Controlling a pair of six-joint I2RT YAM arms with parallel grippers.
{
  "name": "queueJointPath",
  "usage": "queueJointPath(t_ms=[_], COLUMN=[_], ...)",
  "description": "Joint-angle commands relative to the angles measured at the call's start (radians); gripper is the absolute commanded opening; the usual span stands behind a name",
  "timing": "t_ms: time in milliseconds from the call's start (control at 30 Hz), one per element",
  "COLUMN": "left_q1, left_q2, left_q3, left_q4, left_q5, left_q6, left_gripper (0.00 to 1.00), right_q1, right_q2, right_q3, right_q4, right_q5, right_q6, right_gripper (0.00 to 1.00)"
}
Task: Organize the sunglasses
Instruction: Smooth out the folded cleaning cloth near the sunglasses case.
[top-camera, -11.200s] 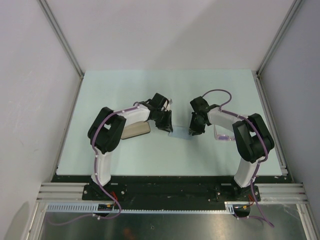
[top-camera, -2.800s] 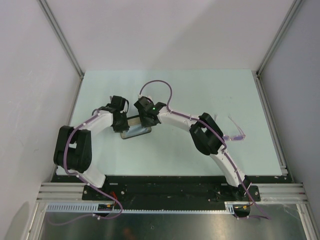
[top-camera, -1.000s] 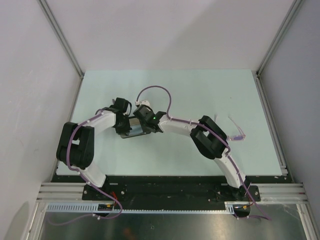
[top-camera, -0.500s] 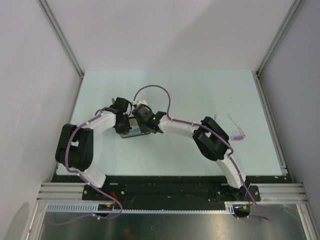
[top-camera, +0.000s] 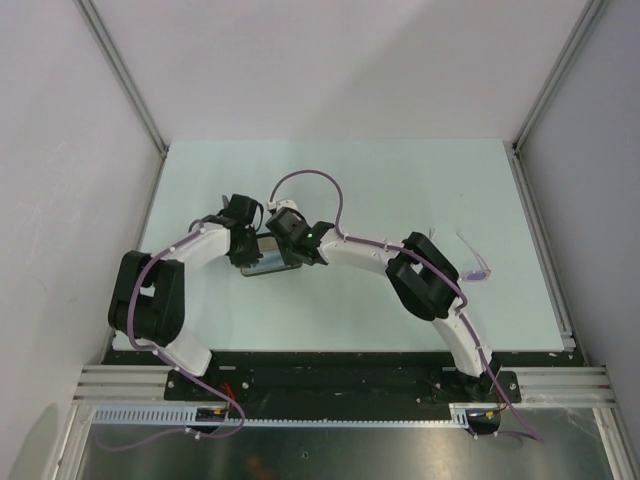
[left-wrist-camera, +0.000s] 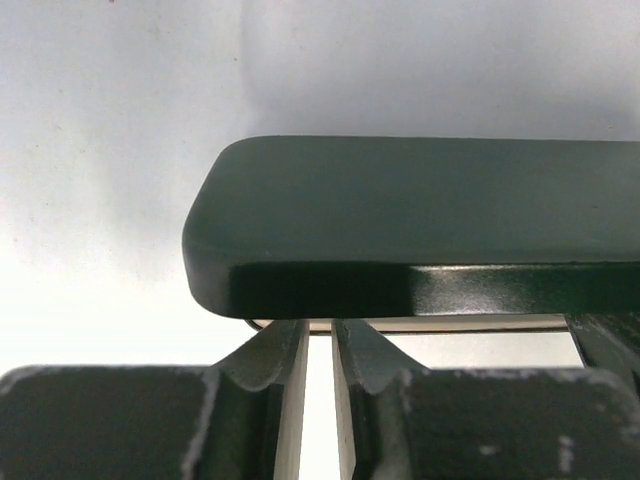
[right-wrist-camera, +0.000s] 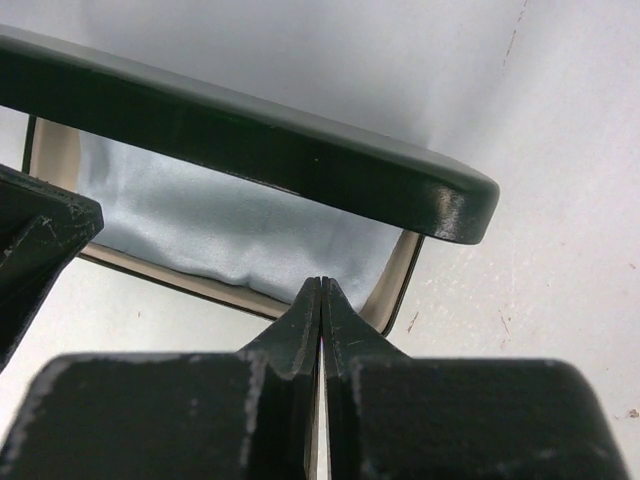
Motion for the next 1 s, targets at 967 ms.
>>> queueJointPath(t_ms=[967], left_q1=[-0.007], left_q2=[-0.073], left_q3=[0.001], left_q4=[-0.002], left_q5=[-0.029], left_q6=[-0.057], left_gripper=[0.22], right_q1=[0.008], right_q2=[-0.054], right_q3=[0.01], right_q4=[0.041], right_q5=[0.014], right_q6=[-0.04], right_gripper=[0.0])
